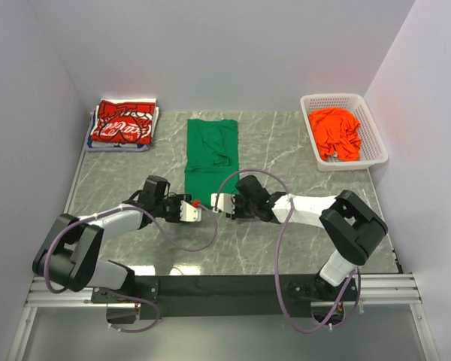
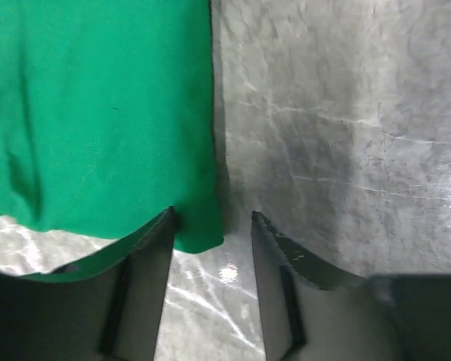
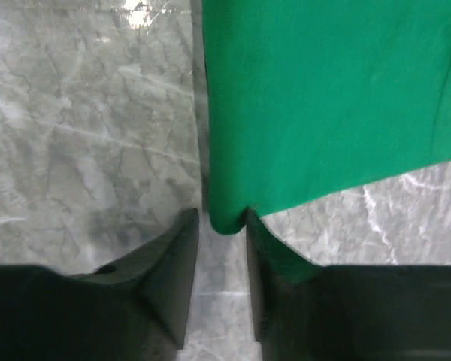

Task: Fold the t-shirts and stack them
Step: Fold the tshirt

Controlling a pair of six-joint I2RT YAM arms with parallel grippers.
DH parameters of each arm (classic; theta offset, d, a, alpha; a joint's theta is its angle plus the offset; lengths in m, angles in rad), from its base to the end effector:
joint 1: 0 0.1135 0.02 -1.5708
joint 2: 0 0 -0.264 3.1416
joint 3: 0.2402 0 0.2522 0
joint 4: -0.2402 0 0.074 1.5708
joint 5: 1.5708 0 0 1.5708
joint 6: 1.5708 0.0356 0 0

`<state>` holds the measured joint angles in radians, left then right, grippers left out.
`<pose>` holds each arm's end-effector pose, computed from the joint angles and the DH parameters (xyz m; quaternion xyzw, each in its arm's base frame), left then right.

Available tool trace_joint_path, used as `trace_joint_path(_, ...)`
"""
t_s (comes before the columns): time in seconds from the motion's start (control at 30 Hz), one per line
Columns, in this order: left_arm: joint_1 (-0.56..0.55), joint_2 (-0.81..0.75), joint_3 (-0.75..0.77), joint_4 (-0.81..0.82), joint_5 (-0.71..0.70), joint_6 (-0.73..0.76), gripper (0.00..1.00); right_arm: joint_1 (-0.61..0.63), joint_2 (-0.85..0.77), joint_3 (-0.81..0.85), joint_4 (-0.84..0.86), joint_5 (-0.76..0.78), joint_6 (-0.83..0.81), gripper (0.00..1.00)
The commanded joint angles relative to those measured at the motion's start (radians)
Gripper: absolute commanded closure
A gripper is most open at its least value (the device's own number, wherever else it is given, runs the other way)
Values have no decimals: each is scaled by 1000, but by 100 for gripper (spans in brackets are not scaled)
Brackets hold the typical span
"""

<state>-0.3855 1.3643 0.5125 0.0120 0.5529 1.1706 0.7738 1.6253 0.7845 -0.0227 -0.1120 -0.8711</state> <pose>0.2172 -0.1083 0.1494 0.7001 0.5715 -0.1040 0.4152 0.2215 0.2219 0.1514 -0.6996 0.6231 0.0356 0.3479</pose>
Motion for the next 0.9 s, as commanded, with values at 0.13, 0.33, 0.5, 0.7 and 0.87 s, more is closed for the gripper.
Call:
trace_joint_path(0.13,-10,85,54,48,-61,18,66,18,44,55,10,43,-65,88)
trace_joint_path(0.33,-10,18,76,-50,-15,-26,93,18,-2,71,-48,5,-13,100)
trace_joint_path(0.5,-16,-114,109,-236,53,-91,99,18,-116,99,-190,-60,78,100)
trace_joint_path(0.7,-33,-321,110,-490,137,-163,99,21,-283,105,-405,-169,167,100)
trace_joint_path(0.87,-46,-488,119,-697,251,-245,99,44,-441,91,-583,-320,193,100)
